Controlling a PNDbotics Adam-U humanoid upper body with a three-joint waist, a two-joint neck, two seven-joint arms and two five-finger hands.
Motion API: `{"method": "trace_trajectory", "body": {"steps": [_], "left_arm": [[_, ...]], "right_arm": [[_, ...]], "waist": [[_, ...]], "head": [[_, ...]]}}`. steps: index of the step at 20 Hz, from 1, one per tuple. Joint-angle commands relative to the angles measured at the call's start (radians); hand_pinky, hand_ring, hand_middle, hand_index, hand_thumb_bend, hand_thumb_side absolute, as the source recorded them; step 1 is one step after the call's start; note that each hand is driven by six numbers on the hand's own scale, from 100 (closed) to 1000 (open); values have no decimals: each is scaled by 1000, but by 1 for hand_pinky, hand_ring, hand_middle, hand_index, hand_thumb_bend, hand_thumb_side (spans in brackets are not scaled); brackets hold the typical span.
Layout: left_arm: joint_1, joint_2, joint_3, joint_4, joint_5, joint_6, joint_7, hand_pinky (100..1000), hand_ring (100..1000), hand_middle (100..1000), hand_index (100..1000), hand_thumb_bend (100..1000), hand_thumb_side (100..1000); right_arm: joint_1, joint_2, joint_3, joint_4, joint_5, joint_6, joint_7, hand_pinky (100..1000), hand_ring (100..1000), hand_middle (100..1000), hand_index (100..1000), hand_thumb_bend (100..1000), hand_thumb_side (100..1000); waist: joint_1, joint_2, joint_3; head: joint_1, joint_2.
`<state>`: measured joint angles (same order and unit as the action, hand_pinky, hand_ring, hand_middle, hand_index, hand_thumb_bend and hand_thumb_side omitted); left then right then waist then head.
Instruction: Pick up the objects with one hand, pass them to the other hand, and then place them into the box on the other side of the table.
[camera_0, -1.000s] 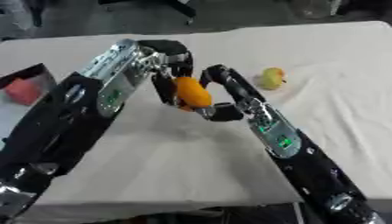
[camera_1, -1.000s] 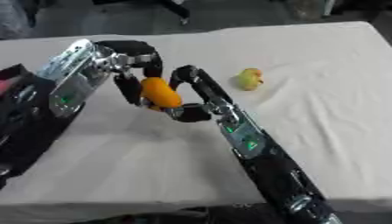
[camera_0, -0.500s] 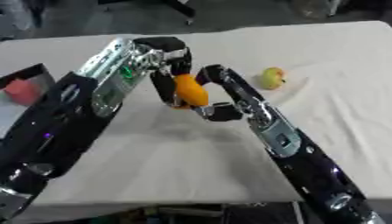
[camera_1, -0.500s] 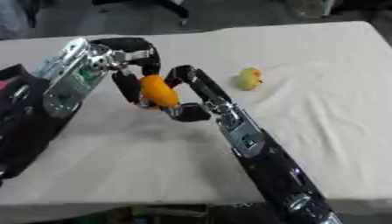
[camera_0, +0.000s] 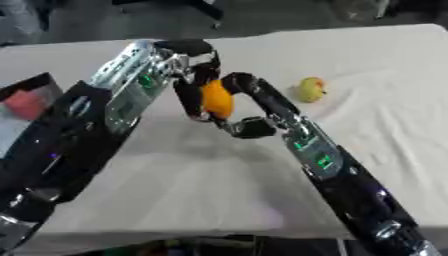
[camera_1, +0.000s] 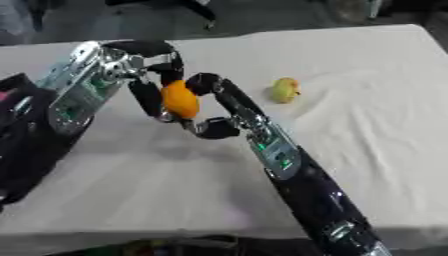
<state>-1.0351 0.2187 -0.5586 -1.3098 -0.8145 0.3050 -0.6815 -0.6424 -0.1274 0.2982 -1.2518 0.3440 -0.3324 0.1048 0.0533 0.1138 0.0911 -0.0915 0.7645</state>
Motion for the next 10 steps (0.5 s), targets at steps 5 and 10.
{"method": "trace_trajectory", "body": {"steps": [5,10], "left_arm": [[-24,9,10,-18,-49,9,3,751,557,366,444,597,100],[-22,10,16,-9,-87,5,-6,745,549,364,442,627,100]], "right_arm": [[-24,1,1,-10,29,9,-22,817,805,875,911,358,348],[-25,-4,3,-7,33,17,-27,821,814,887,918,355,351]], "waist": [[4,-9,0],[3,-10,-1]], "head": [[4,6],[7,6]]}}
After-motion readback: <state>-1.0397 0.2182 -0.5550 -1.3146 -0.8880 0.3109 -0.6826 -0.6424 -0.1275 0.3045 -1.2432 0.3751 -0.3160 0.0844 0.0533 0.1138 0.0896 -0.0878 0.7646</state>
